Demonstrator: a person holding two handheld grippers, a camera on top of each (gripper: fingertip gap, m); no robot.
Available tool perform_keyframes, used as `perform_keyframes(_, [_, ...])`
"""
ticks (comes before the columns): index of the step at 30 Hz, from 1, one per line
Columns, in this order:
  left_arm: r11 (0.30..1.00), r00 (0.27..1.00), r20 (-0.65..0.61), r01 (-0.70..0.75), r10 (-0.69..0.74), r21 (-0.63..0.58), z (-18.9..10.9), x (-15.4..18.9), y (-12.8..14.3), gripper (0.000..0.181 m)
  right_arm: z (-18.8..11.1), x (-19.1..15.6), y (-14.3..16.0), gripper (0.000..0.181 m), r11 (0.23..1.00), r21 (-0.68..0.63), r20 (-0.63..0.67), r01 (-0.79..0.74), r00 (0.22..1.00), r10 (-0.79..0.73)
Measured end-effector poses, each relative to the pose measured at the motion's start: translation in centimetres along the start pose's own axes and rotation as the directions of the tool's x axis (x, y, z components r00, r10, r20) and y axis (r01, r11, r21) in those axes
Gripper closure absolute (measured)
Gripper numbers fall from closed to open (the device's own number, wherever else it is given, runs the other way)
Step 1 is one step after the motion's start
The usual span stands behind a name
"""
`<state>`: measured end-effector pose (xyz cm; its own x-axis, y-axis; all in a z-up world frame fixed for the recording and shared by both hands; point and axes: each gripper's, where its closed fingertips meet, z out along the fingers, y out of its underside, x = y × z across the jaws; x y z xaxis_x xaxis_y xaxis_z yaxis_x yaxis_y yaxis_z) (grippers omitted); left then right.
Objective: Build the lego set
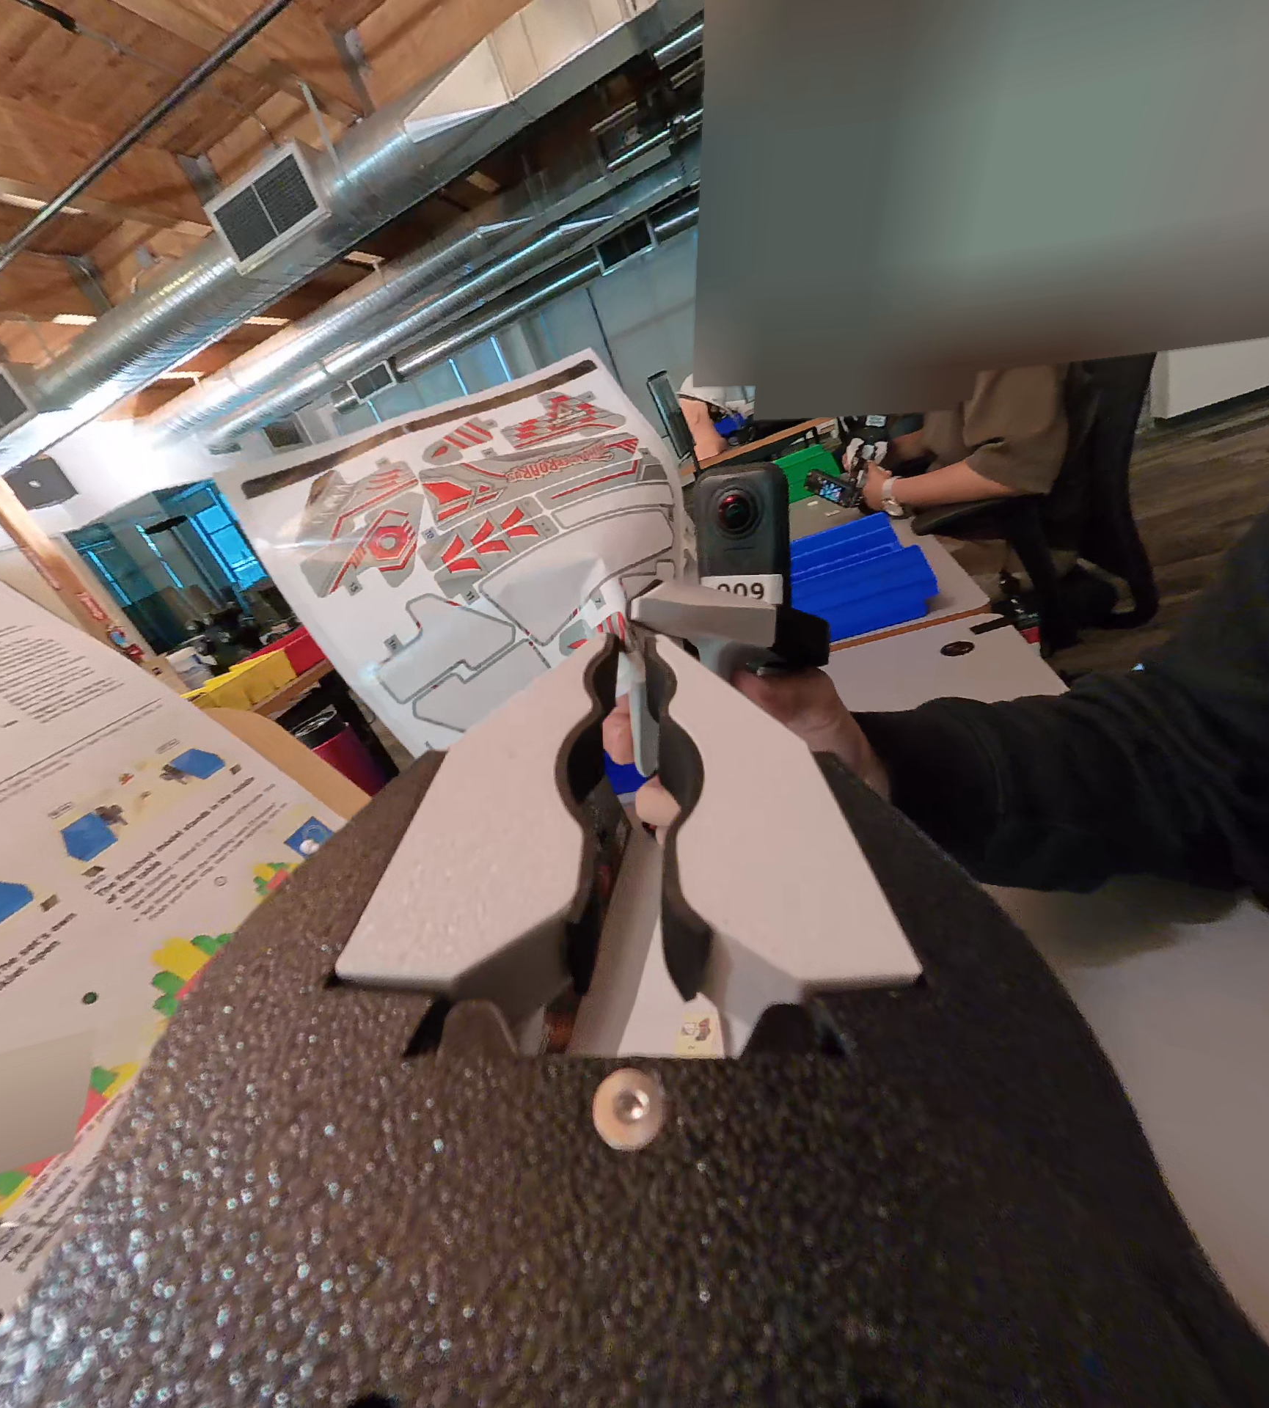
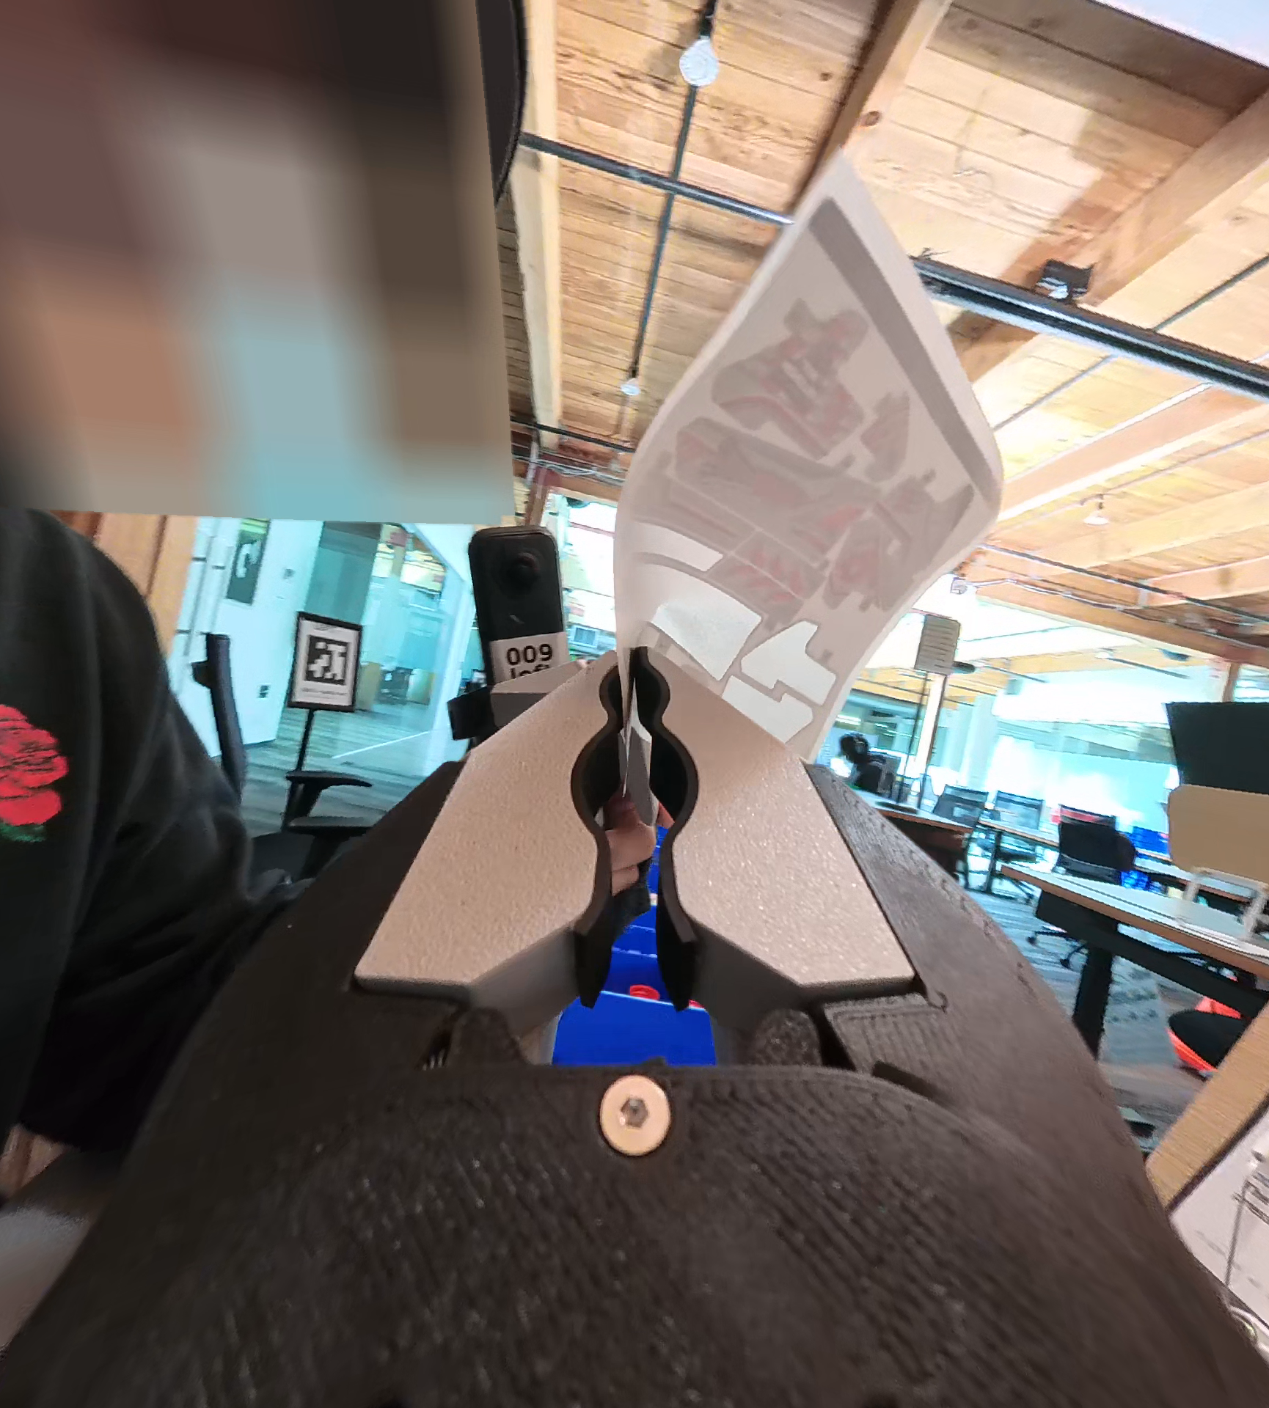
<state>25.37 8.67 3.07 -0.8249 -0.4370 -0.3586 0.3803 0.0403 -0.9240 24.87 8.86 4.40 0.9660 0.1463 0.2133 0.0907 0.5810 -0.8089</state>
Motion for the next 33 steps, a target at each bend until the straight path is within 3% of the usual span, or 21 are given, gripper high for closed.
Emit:
perform_keyframes(15, [0.987, 0.969, -0.190, 0.159, -0.155, 0.006, -0.3, 2.0, 0.2, 0.178, -0.6, -1.9, 0.4, 0.181, 0.999, -0.050, 0.162, 0.011, 0.987, -0.003])
perform_keyframes(33, [0.949, 0.891, -0.345, 0.314, -0.296, -0.003, -0.6, 3.2, 0.4, 0.179, -0.9, -3.1, 0.8, 0.181, 0.996, -0.085, 0.253, 0.009, 0.967, 0.013])
